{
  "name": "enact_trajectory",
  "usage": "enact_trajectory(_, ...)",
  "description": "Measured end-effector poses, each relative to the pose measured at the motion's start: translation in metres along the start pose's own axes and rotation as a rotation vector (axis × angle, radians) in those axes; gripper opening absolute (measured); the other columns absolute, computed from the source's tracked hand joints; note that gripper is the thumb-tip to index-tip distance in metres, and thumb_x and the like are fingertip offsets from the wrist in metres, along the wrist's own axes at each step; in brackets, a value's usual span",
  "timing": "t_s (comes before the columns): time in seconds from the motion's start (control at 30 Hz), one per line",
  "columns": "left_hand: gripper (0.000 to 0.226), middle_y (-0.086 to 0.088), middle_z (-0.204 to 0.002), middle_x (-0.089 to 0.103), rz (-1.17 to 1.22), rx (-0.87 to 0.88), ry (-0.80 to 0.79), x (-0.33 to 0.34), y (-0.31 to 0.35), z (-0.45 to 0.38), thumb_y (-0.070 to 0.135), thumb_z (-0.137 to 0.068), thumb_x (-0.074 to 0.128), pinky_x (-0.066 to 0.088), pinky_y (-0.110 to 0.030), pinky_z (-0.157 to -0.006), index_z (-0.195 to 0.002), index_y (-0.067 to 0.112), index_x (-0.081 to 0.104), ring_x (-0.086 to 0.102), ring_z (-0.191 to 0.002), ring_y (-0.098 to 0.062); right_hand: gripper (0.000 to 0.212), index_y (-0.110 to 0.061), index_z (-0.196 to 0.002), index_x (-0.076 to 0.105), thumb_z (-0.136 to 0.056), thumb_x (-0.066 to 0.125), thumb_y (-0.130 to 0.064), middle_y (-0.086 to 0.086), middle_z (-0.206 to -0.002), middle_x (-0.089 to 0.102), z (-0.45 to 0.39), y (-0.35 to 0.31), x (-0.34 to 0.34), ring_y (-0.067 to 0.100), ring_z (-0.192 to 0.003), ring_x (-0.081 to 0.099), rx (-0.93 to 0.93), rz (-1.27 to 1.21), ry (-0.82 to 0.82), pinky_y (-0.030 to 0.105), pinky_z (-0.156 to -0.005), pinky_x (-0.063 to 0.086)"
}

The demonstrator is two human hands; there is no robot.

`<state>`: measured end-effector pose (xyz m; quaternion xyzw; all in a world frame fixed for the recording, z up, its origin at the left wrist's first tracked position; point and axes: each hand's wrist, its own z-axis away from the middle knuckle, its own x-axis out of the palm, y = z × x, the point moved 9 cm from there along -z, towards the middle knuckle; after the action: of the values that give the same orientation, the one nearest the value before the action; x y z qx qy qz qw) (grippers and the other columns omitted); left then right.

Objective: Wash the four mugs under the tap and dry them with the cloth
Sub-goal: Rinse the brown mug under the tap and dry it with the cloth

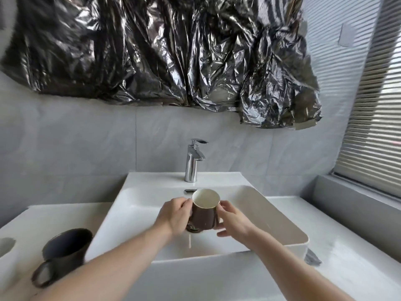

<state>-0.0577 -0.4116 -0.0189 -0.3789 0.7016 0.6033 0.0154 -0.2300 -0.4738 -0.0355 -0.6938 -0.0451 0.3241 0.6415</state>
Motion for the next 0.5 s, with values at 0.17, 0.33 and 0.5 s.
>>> enact_trajectory(0.17, 0.048, 0.005, -0.061, 0.06, -0.024, 0.034, -0.022, -0.001, 0.001, -0.001, 0.028, -0.106, 0.052, 0.039, -0.033, -0.067, -0.059, 0.019, 0.051, 0.054, -0.068, -0.019, 0.034, -0.026, -0.136, 0.05, -0.108, 0.044, -0.045, 0.001, -0.113, 0.069, 0.007, -0.006, -0.004, 0.02, -0.093, 0.068, -0.028, 0.004, 0.037, 0.043, -0.091, 0.059)
enact_trajectory(0.33, 0.046, 0.011, -0.053, 0.054, 0.066, -0.003, -0.056, 0.007, -0.004, -0.009, 0.033, -0.106, 0.048, 0.036, -0.031, -0.063, -0.061, 0.02, 0.048, 0.048, -0.06, -0.015, 0.024, -0.039, -0.128, 0.054, -0.106, 0.05, -0.048, -0.008, -0.126, 0.063, 0.007, -0.013, -0.008, 0.012, -0.088, 0.067, -0.116, -0.027, 0.083, 0.03, -0.07, 0.056)
enact_trajectory(0.5, 0.046, 0.008, -0.055, 0.046, 0.173, -0.104, -0.001, -0.006, -0.005, -0.026, 0.04, -0.096, 0.044, 0.029, -0.037, -0.063, -0.054, 0.02, 0.043, 0.04, -0.064, -0.021, 0.02, -0.04, -0.114, 0.067, -0.105, 0.051, -0.049, -0.013, -0.106, 0.073, -0.002, -0.026, -0.025, 0.004, -0.085, 0.069, -0.188, 0.002, 0.206, 0.022, -0.067, 0.051)
